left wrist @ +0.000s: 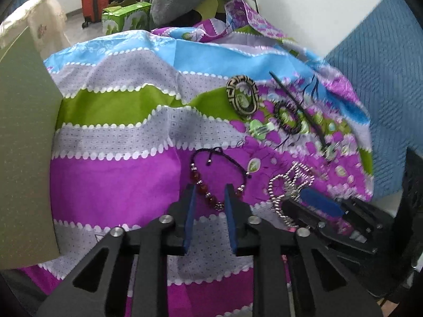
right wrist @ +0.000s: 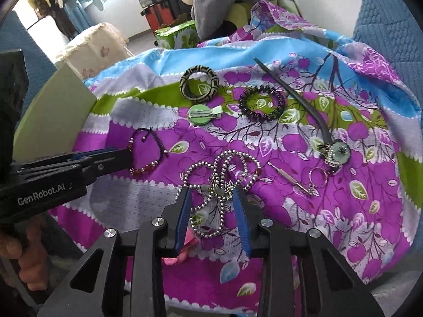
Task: Organize jewelry
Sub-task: 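Grasp the red beaded bracelet with the left tool while the right tool grasps the silver bead chain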
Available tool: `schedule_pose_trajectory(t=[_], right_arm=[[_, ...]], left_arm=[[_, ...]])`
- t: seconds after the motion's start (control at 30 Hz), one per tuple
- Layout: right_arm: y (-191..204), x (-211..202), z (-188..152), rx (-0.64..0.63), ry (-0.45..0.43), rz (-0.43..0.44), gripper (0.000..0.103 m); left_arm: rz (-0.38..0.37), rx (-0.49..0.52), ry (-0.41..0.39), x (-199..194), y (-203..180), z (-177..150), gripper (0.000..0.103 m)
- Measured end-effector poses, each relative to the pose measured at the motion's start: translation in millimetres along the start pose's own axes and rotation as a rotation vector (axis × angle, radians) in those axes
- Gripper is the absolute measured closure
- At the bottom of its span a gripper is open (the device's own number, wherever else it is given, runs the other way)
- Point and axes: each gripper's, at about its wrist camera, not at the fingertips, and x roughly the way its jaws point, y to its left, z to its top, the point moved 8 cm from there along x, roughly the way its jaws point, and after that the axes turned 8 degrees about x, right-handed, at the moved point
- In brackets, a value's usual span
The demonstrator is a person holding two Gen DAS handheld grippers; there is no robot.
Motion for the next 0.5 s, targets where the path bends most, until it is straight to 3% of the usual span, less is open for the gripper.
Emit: schedule_pose_trajectory(t=[0.33,0.43,0.5], right_arm=[[4.7,6.9,1.9,-0.083,-0.037,-0.091,0.076],[4.7,7.0,2.2,-0.086,-0.041,-0.099,0.082],[6.1,7.5,2.6,-0.088,-0.039,-0.098,0.094]], left_arm=[[0.026,0.017,-0.018,8.5,0.0,4.3,0.088],[0.059,0.029,-0.033,9.3,-0.5,5.5,0.095],[0.065,0.029,-0.042,9.6,0.6,6.3,0.096]])
